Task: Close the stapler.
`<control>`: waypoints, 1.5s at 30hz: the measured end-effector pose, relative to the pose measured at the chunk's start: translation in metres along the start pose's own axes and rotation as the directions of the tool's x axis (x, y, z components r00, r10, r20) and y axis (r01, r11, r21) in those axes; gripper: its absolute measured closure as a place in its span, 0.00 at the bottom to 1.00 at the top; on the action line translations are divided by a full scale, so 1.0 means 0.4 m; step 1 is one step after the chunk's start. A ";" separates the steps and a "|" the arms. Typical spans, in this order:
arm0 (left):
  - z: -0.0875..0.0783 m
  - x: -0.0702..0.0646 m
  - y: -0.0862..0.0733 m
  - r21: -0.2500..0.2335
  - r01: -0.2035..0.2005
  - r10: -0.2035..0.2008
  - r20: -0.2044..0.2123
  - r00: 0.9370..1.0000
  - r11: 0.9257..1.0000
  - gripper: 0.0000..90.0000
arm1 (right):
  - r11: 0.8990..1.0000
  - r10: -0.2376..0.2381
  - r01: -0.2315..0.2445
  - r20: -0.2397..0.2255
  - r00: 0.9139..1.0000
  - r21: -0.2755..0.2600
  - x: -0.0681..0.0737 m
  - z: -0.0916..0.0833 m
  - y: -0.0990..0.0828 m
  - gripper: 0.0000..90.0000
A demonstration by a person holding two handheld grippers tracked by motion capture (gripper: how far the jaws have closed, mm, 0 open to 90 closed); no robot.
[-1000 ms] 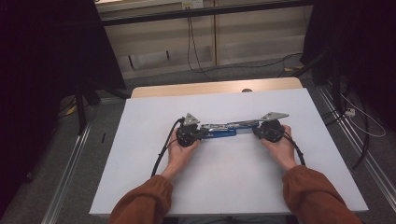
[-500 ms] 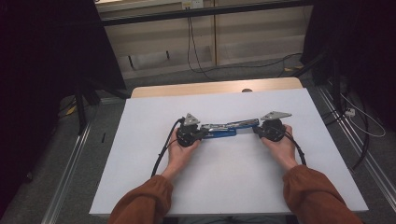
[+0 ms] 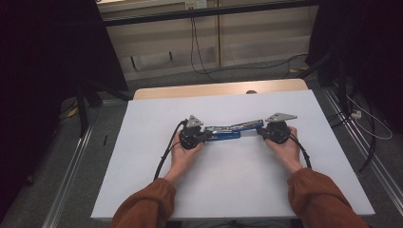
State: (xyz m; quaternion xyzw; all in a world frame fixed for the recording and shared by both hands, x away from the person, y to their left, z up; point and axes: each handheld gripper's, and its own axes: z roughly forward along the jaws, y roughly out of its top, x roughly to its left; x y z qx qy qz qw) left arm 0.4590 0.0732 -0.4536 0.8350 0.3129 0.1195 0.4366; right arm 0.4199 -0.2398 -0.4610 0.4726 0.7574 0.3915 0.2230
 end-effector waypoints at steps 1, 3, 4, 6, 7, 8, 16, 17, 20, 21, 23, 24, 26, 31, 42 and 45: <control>0.000 0.000 0.000 0.000 0.000 0.000 -0.001 1.000 1.000 1.00 | 1.000 0.001 -0.001 0.000 1.000 -0.006 0.000 0.000 0.000 1.00; 0.000 -0.001 0.000 0.003 -0.002 0.002 -0.001 1.000 1.000 1.00 | 1.000 0.002 -0.002 -0.001 1.000 -0.012 0.001 0.000 0.001 1.00; 0.000 -0.001 0.000 -0.001 0.000 0.000 -0.003 1.000 1.000 1.00 | 1.000 0.005 -0.005 -0.001 1.000 -0.017 0.001 -0.001 0.002 1.00; 0.001 -0.002 0.000 -0.001 0.003 -0.003 -0.002 1.000 1.000 1.00 | 1.000 0.002 -0.002 -0.001 1.000 -0.023 0.002 -0.001 0.003 1.00; 0.000 -0.001 0.000 0.002 -0.002 0.002 -0.002 1.000 1.000 1.00 | 1.000 0.000 -0.001 -0.001 1.000 -0.027 0.002 -0.001 0.003 1.00; 0.000 -0.001 0.000 0.003 -0.005 0.005 -0.002 1.000 1.000 1.00 | 1.000 0.001 -0.001 -0.004 1.000 -0.030 0.003 -0.001 0.003 1.00; -0.001 0.000 -0.001 0.002 -0.009 0.009 -0.001 1.000 1.000 1.00 | 0.998 -0.007 0.005 -0.024 1.000 -0.063 0.009 -0.003 0.006 1.00; -0.001 -0.002 -0.001 0.001 -0.009 0.009 -0.002 1.000 1.000 1.00 | 0.998 -0.005 0.003 -0.027 1.000 -0.066 0.010 -0.003 0.007 1.00; -0.002 -0.001 0.000 0.002 -0.022 0.022 -0.002 1.000 1.000 0.98 | 0.997 -0.003 0.000 -0.036 0.999 -0.075 0.010 -0.004 0.007 1.00; -0.002 -0.001 0.000 0.003 -0.026 0.026 -0.002 1.000 1.000 0.98 | 0.997 -0.003 0.000 -0.037 0.999 -0.076 0.011 -0.005 0.007 0.99; -0.004 0.001 0.000 0.005 -0.033 0.033 -0.002 0.999 0.999 0.96 | 0.997 -0.001 -0.002 -0.041 0.999 -0.079 0.011 -0.005 0.007 0.97; -0.006 0.003 -0.001 0.004 -0.031 0.031 0.000 1.000 1.000 0.95 | 0.997 0.005 -0.008 -0.043 0.999 -0.080 0.011 -0.006 0.007 0.96; -0.011 0.002 -0.001 0.015 -0.040 0.040 0.001 0.999 0.999 0.93 | 0.996 0.009 -0.013 -0.048 0.999 -0.083 0.012 -0.007 0.007 0.95; -0.021 -0.003 -0.006 0.014 -0.022 0.022 0.030 0.999 1.000 0.84 | 0.995 0.014 -0.019 -0.057 0.998 -0.095 0.013 -0.011 0.007 0.91; -0.062 0.004 -0.024 -0.004 0.023 -0.023 0.055 0.998 1.000 0.58 | 0.993 0.027 -0.037 -0.093 0.995 -0.112 0.011 -0.014 0.006 0.67; -0.069 0.009 -0.026 -0.006 0.033 -0.033 0.027 0.999 0.999 0.51 | 0.992 0.040 -0.050 -0.090 0.995 -0.112 0.014 -0.015 0.007 0.55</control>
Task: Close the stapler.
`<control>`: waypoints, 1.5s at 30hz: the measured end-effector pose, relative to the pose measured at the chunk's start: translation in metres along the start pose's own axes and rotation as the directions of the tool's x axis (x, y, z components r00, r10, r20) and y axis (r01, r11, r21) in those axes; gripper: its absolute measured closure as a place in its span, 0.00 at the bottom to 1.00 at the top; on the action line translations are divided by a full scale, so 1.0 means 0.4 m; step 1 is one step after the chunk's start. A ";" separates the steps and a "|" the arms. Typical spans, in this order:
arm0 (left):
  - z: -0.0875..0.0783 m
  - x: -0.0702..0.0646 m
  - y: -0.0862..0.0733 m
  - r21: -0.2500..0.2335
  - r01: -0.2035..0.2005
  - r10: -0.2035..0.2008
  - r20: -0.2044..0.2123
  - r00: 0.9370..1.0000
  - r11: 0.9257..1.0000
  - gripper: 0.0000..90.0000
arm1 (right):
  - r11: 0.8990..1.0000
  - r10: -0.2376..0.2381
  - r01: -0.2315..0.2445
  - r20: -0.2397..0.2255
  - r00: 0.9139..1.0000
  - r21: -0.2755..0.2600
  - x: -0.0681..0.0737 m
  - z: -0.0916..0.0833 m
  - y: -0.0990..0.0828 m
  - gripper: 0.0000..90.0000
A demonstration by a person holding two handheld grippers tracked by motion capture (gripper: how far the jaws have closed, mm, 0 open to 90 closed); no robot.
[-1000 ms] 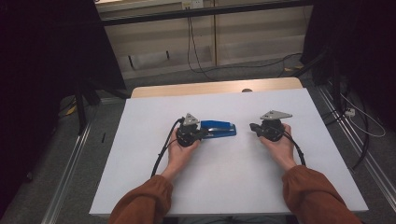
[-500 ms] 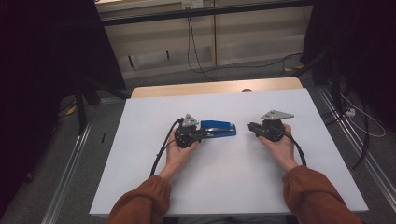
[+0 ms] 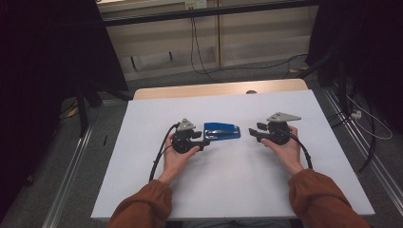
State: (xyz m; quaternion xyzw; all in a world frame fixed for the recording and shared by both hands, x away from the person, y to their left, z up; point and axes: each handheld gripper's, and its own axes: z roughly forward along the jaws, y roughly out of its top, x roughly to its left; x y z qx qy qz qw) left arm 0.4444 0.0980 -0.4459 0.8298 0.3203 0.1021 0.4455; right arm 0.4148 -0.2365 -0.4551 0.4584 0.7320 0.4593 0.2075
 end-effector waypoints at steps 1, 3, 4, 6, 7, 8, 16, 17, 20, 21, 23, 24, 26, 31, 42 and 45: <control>-0.001 0.000 -0.001 -0.004 0.005 -0.005 -0.008 1.000 1.000 0.48 | 1.000 0.003 -0.003 -0.001 1.000 0.000 0.001 0.000 0.000 0.53; -0.006 0.003 -0.001 -0.009 -0.002 0.002 -0.026 1.000 1.000 0.42 | 1.000 0.006 -0.006 0.000 1.000 0.001 0.004 0.000 0.000 0.47; -0.008 0.003 -0.001 -0.012 -0.001 0.001 -0.032 0.999 1.000 0.40 | 1.000 0.006 -0.006 0.000 1.000 -0.001 0.005 0.000 0.000 0.44; -0.009 0.003 -0.001 -0.017 0.007 -0.008 -0.046 0.999 1.000 0.32 | 1.000 0.009 -0.009 0.000 1.000 -0.002 0.008 -0.001 0.001 0.39; -0.007 0.003 -0.001 -0.016 0.005 -0.006 -0.059 0.998 1.000 0.28 | 1.000 0.010 -0.010 -0.003 1.000 -0.002 0.009 -0.001 0.001 0.36; -0.007 0.003 -0.001 -0.018 0.006 -0.007 -0.066 0.998 1.000 0.24 | 1.000 0.011 -0.011 -0.006 1.000 -0.001 0.010 -0.001 0.001 0.33; -0.016 -0.002 0.005 -0.040 -0.019 0.016 -0.085 0.996 0.999 0.05 | 1.000 0.011 -0.011 0.013 1.000 -0.026 0.016 -0.010 0.007 0.12; -0.019 -0.004 0.005 -0.042 -0.021 0.017 -0.083 0.996 0.999 0.05 | 0.999 0.014 -0.014 0.012 1.000 -0.033 0.017 -0.012 0.008 0.11; -0.026 -0.007 0.002 -0.059 -0.029 0.024 -0.081 0.996 0.998 0.05 | 0.999 0.012 -0.011 0.026 1.000 -0.039 0.023 -0.019 0.010 0.07; -0.030 -0.009 0.001 -0.065 -0.030 0.024 -0.085 0.996 0.997 0.05 | 0.999 0.008 -0.007 0.027 1.000 -0.039 0.024 -0.020 0.010 0.06; -0.035 -0.011 0.000 -0.076 -0.029 0.022 -0.093 0.995 0.997 0.04 | 0.999 0.004 -0.003 0.024 1.000 -0.036 0.029 -0.022 0.010 0.04; -0.038 -0.012 0.000 -0.074 -0.034 0.026 -0.100 0.995 0.997 0.04 | 0.999 0.002 -0.001 0.024 1.000 -0.035 0.033 -0.023 0.010 0.04; -0.040 -0.017 0.000 -0.083 -0.042 0.033 -0.113 0.993 0.996 0.04 | 0.999 0.008 -0.008 0.010 1.000 -0.041 0.037 -0.025 0.010 0.04; -0.048 -0.029 -0.002 -0.105 -0.035 0.022 -0.119 0.993 0.994 0.04 | 0.998 -0.019 0.022 0.044 0.999 -0.062 0.054 -0.034 0.002 0.05; -0.085 -0.041 -0.018 -0.137 -0.021 0.003 -0.128 0.992 0.990 0.05 | 0.994 -0.020 0.029 0.085 0.996 -0.107 0.069 -0.073 -0.004 0.05; -0.106 -0.047 -0.024 -0.158 -0.029 0.006 -0.143 0.990 0.987 0.05 | 0.993 -0.024 0.034 0.094 0.995 -0.114 0.074 -0.082 -0.010 0.04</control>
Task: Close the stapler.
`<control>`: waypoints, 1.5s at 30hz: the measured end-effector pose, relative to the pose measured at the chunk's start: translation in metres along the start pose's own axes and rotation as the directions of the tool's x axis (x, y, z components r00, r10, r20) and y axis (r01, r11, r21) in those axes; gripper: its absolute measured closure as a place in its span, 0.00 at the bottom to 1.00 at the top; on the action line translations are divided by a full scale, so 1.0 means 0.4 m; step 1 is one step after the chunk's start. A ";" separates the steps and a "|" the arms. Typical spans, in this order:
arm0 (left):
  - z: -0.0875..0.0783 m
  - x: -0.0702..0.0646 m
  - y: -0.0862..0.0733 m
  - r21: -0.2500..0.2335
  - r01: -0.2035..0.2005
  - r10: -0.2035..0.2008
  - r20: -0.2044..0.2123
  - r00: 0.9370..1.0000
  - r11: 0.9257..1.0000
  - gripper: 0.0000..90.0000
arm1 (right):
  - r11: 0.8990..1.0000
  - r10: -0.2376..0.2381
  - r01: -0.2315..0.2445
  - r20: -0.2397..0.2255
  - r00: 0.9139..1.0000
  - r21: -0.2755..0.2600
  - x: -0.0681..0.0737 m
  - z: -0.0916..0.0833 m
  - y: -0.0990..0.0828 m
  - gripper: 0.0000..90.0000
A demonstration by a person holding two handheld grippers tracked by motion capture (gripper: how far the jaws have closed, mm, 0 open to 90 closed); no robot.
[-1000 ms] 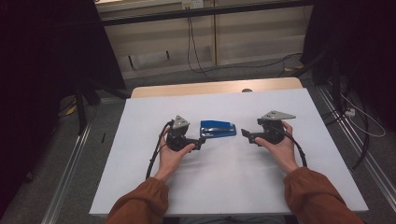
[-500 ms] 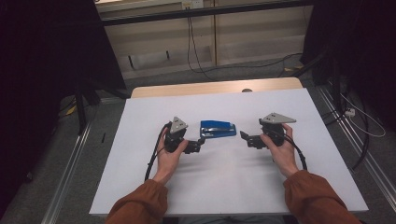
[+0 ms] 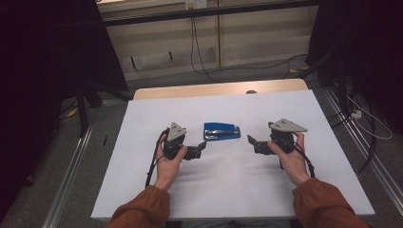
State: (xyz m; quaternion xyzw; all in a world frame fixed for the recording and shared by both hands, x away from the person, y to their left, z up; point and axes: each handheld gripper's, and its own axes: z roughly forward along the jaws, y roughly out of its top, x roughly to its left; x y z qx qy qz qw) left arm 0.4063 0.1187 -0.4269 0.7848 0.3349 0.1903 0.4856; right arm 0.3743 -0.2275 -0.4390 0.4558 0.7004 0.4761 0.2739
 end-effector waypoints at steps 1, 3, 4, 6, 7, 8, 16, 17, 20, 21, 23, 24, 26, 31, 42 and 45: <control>-0.005 0.000 -0.002 -0.005 0.000 0.000 0.002 1.000 1.000 0.05 | 1.000 -0.001 0.001 0.003 1.000 -0.008 0.001 -0.005 -0.003 0.04; -0.015 0.001 -0.008 -0.001 -0.006 0.006 -0.005 1.000 1.000 0.04 | 1.000 -0.008 0.009 0.022 1.000 -0.011 0.001 -0.012 -0.006 0.04; -0.019 0.001 -0.011 -0.004 -0.001 0.001 -0.007 1.000 1.000 0.04 | 1.000 -0.012 0.013 0.045 0.999 -0.026 0.000 -0.015 -0.007 0.04; -0.028 0.004 -0.013 -0.005 0.003 -0.003 -0.004 1.000 1.000 0.04 | 0.999 -0.004 0.006 0.053 0.999 -0.035 -0.002 -0.019 -0.004 0.04; -0.033 0.006 -0.013 -0.005 -0.001 0.001 -0.007 1.000 1.000 0.05 | 0.999 -0.004 0.006 0.053 0.999 -0.037 -0.002 -0.021 -0.004 0.04; -0.038 0.005 -0.013 -0.007 -0.001 0.001 -0.020 1.000 1.000 0.05 | 0.999 -0.004 0.006 0.056 0.998 -0.037 -0.002 -0.023 -0.004 0.04; -0.083 0.005 -0.034 -0.031 -0.006 0.005 -0.038 0.999 0.999 0.04 | 0.999 0.009 -0.007 0.061 0.998 -0.034 0.002 -0.052 -0.023 0.01; -0.085 0.005 -0.035 -0.030 -0.009 0.008 -0.049 0.999 0.999 0.04 | 0.999 0.002 0.000 0.061 0.998 -0.035 0.002 -0.057 -0.026 0.01; -0.096 0.009 -0.038 -0.037 0.003 -0.004 -0.044 0.999 0.999 0.04 | 0.999 0.003 -0.001 0.057 0.998 -0.036 0.004 -0.067 -0.031 0.01; -0.100 0.008 -0.039 -0.035 0.002 -0.004 -0.048 0.999 0.999 0.04 | 0.999 0.006 -0.004 0.055 0.998 -0.038 0.004 -0.070 -0.033 0.01; -0.108 0.006 -0.043 -0.039 0.006 -0.008 -0.051 0.999 0.999 0.04 | 0.999 0.008 -0.007 0.046 0.999 -0.039 0.006 -0.077 -0.034 0.01; -0.112 0.005 -0.044 -0.038 0.008 -0.010 -0.054 0.998 0.999 0.04 | 0.999 0.008 -0.007 0.043 0.999 -0.039 0.007 -0.080 -0.035 0.01; -0.122 0.003 -0.046 -0.045 0.014 -0.016 -0.059 0.998 0.999 0.04 | 0.999 0.006 -0.005 0.046 0.999 -0.041 0.009 -0.087 -0.036 0.01; -0.147 0.004 -0.061 -0.050 0.029 -0.032 -0.061 0.998 0.998 0.04 | 0.999 0.011 -0.008 0.069 0.998 -0.043 0.006 -0.108 -0.043 0.01; -0.197 0.001 -0.082 -0.050 -0.009 0.003 -0.124 0.992 0.999 0.04 | 0.998 0.029 -0.023 0.104 0.994 -0.055 -0.010 -0.159 -0.059 0.01; -0.217 0.001 -0.084 -0.062 -0.020 0.012 -0.127 0.992 0.998 0.04 | 0.998 0.031 -0.025 0.109 0.994 -0.057 -0.013 -0.174 -0.064 0.01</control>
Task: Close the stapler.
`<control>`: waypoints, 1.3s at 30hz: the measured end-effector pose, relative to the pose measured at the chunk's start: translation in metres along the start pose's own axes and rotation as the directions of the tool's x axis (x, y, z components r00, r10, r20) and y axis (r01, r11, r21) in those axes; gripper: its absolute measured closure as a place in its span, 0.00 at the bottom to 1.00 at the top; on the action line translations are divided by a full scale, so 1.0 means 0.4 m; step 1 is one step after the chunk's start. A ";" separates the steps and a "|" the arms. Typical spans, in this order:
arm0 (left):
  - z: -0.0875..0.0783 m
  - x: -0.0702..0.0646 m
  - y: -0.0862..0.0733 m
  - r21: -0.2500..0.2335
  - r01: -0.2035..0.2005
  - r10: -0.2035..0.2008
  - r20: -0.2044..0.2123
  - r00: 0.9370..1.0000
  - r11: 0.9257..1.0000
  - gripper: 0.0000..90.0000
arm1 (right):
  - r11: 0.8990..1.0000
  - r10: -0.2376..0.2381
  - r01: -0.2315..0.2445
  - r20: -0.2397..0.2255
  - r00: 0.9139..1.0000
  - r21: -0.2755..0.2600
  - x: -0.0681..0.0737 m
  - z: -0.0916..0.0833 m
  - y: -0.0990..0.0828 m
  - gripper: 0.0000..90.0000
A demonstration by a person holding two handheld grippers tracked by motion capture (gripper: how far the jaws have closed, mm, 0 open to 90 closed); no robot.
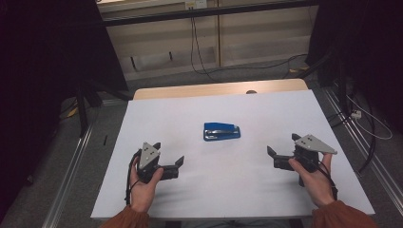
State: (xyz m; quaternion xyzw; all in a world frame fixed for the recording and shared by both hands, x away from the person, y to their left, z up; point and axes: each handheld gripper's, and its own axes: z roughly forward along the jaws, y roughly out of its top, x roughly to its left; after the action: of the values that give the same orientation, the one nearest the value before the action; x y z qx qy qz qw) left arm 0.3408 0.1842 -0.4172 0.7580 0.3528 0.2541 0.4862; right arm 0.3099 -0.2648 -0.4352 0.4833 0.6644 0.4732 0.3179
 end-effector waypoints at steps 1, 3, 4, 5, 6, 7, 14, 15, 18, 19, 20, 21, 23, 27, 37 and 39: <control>-0.006 0.001 -0.001 -0.002 0.005 -0.005 -0.002 1.000 1.000 0.04 | 1.000 -0.003 0.003 0.006 1.000 0.000 -0.001 -0.005 -0.002 0.01; -0.017 0.005 -0.005 -0.004 0.016 -0.016 -0.007 1.000 1.000 0.04 | 1.000 0.003 -0.003 0.011 1.000 -0.001 -0.005 -0.015 -0.006 0.01; -0.021 0.007 -0.008 -0.004 0.022 -0.022 -0.009 1.000 1.000 0.04 | 1.000 0.001 -0.001 0.016 1.000 -0.003 -0.006 -0.020 -0.008 0.01; -0.023 0.010 -0.010 0.001 0.025 -0.025 -0.012 1.000 1.000 0.04 | 1.000 0.002 -0.002 0.018 1.000 -0.004 -0.008 -0.025 -0.010 0.01; -0.024 0.014 -0.012 0.000 0.031 -0.031 -0.012 0.999 1.000 0.04 | 1.000 0.006 -0.006 0.023 1.000 -0.005 -0.010 -0.030 -0.012 0.01; -0.027 0.018 -0.014 0.005 0.033 -0.033 -0.022 0.999 0.999 0.04 | 1.000 0.009 -0.009 0.027 1.000 -0.001 -0.012 -0.033 -0.014 0.01; -0.054 0.022 -0.027 0.021 0.025 -0.024 -0.050 0.998 0.999 0.04 | 1.000 0.017 -0.017 0.044 0.999 -0.005 -0.017 -0.059 -0.023 0.01; -0.057 0.022 -0.029 0.021 0.029 -0.028 -0.048 0.998 0.999 0.04 | 1.000 0.016 -0.016 0.046 0.999 -0.002 -0.018 -0.061 -0.025 0.01; -0.069 0.024 -0.031 0.012 0.039 -0.038 -0.056 0.998 0.999 0.04 | 1.000 0.016 -0.016 0.056 0.998 0.003 -0.017 -0.069 -0.034 0.00; -0.075 0.024 -0.032 0.004 0.047 -0.047 -0.057 0.997 0.999 0.04 | 1.000 0.017 -0.018 0.063 0.998 0.004 -0.017 -0.073 -0.038 0.00; -0.078 0.025 -0.033 0.006 0.046 -0.046 -0.057 0.997 0.999 0.04 | 1.000 0.023 -0.023 0.064 0.998 0.004 -0.017 -0.078 -0.041 0.00; -0.082 0.025 -0.036 0.006 0.050 -0.050 -0.056 0.997 0.999 0.04 | 1.000 0.024 -0.024 0.068 0.997 0.002 -0.016 -0.082 -0.043 0.00; -0.084 0.023 -0.042 0.012 0.057 -0.056 -0.057 0.997 0.998 0.04 | 1.000 0.027 -0.027 0.083 0.996 -0.005 -0.016 -0.089 -0.048 0.00; -0.083 0.021 -0.049 0.026 0.060 -0.059 -0.056 0.997 0.998 0.04 | 0.999 0.033 -0.034 0.085 0.996 0.002 -0.013 -0.097 -0.056 0.00; -0.075 0.022 -0.045 0.025 0.066 -0.065 -0.041 0.997 0.997 0.04 | 0.999 0.037 -0.037 0.077 0.996 -0.005 -0.011 -0.101 -0.060 0.00; -0.078 0.024 -0.043 0.042 0.068 -0.066 -0.031 0.997 0.997 0.04 | 0.999 0.039 -0.038 0.074 0.996 -0.011 -0.011 -0.099 -0.059 0.00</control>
State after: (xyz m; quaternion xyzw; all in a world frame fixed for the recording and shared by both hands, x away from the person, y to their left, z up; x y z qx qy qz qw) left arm 0.3191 0.2137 -0.4202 0.7521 0.3906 0.2414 0.4728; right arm 0.2686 -0.2835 -0.4435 0.5119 0.6405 0.4638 0.3355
